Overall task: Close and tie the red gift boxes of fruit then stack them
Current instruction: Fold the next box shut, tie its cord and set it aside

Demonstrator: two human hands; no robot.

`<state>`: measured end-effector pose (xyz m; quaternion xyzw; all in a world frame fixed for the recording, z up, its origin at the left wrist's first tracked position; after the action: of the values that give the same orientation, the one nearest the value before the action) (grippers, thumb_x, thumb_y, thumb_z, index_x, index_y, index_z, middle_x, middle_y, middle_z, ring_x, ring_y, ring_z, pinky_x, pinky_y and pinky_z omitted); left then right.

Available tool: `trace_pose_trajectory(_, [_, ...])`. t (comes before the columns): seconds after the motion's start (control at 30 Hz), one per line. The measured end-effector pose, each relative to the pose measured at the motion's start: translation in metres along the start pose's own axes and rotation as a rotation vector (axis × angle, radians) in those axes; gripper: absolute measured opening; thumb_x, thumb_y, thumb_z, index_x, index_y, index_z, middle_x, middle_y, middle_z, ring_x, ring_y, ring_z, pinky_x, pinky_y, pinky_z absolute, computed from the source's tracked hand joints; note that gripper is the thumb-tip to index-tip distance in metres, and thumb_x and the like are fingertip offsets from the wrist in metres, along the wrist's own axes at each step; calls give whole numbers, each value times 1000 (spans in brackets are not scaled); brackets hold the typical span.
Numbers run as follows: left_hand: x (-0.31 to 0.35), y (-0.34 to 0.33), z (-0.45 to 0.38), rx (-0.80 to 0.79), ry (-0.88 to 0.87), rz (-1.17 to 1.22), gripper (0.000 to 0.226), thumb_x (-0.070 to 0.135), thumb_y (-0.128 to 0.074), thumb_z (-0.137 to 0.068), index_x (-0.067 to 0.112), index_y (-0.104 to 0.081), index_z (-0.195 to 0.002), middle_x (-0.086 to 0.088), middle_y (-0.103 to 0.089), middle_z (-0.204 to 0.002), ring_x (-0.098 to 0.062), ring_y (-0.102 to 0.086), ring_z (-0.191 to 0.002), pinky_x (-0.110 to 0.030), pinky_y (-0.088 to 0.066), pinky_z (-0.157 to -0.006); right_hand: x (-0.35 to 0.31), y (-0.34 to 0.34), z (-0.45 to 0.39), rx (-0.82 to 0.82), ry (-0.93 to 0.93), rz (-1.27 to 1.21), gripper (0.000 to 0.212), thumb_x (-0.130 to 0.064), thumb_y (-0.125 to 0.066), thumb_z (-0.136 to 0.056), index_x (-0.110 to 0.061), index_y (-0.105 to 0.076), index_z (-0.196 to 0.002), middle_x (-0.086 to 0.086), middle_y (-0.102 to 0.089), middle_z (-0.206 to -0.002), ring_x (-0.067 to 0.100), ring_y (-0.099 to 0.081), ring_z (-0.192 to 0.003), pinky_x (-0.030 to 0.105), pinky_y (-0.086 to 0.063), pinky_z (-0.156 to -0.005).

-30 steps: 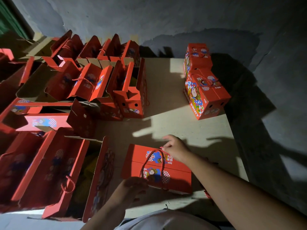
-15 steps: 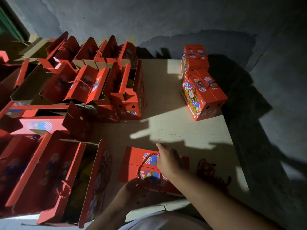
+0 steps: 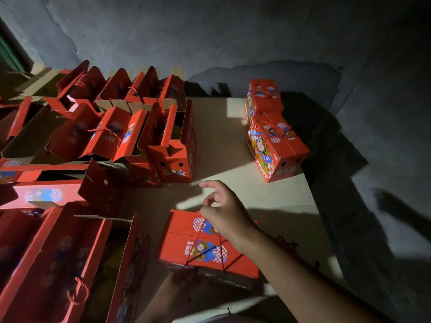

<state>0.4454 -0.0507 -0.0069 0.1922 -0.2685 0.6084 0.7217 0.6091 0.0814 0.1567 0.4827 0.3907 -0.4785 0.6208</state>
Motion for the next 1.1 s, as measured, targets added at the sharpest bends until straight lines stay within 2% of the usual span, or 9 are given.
trace_pose_trajectory(0.2, [62,-31,-19,-40,-197,-153,76,19,-92,-75,25,-50,-138,-8,-63,-132,-16,-60,-122,-32,-56,-84,-38,24,-22,63,52,-13,49,-16,-61,-76,-41,-62,-118,-5,-61,-87,2,-52,-60,22,-42,-60])
trace_pose_trajectory(0.33, [121,-63,-19,-64,-615,-379,105,45,-97,-61,42,-35,-146,25,-54,-142,10,-52,-125,-13,-49,-95,-48,43,-46,122,62,-39,47,-8,-63,-81,-37,-64,-118,-7,-62,-86,2,-52,-63,23,-43,-65])
trace_pose_trajectory(0.47, [147,-78,-48,165,-762,-645,145,55,-92,-54,31,3,-161,-3,-26,-163,-25,-35,-148,-36,-42,-113,-61,55,-71,155,86,-85,44,-5,-62,-83,-34,-68,-115,-4,-61,-85,7,-55,-66,17,-45,-59])
trace_pose_trajectory(0.6, [184,-106,-72,308,-798,-1034,114,87,-53,-75,27,-12,-163,-16,17,-166,-52,-13,-150,-52,-36,-115,-63,67,-98,179,93,-90,40,-5,-63,-85,-33,-71,-113,-5,-62,-82,7,-59,-73,19,-47,-66])
trace_pose_trajectory(0.7, [215,-107,-80,313,-819,-1007,120,92,-55,-62,28,-25,-158,-28,-19,-161,-58,-36,-138,-62,-51,-98,-60,74,-124,187,98,-97,37,-5,-63,-86,-31,-73,-110,-7,-61,-79,5,-58,-71,19,-45,-66])
trace_pose_trajectory(0.77, [233,-97,-87,222,-832,-740,118,76,-75,-54,48,-15,-151,-15,-21,-163,-45,-38,-143,-59,-50,-103,-54,82,-144,206,89,-100,36,-4,-63,-85,-31,-74,-107,-7,-60,-78,7,-57,-71,23,-45,-67])
trace_pose_trajectory(0.87, [257,-95,-117,94,-770,-556,135,68,-80,-48,39,-7,-158,4,-14,-164,-27,-29,-150,-38,-38,-118,-48,93,-180,220,98,-108,35,-3,-64,-84,-30,-76,-102,-6,-59,-76,8,-58,-72,26,-47,-71])
trace_pose_trajectory(0.97, [288,-99,-157,108,-760,-530,111,58,-82,-69,32,-22,-158,29,-23,-156,-20,-20,-152,-17,-38,-111,-48,105,-222,234,129,-77,32,-5,-63,-82,-28,-77,-100,-10,-57,-73,6,-57,-70,21,-47,-68])
trace_pose_trajectory(1.1, [342,-97,-219,170,-706,-705,138,62,-65,-39,23,-15,-161,-6,-26,-158,-29,-41,-141,-35,-43,-110,-50,124,-288,243,150,-29,32,-4,-63,-84,-29,-76,-100,-10,-57,-75,6,-56,-70,30,-52,-67])
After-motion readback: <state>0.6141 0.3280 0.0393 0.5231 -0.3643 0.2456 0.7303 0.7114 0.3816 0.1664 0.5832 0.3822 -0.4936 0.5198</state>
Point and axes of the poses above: each hand's wrist, its own z-axis away from the middle knuckle, its own y-axis out of the back of the hand, x = y × z, the point moved 10 cm from there along -z, towards the middle knuckle
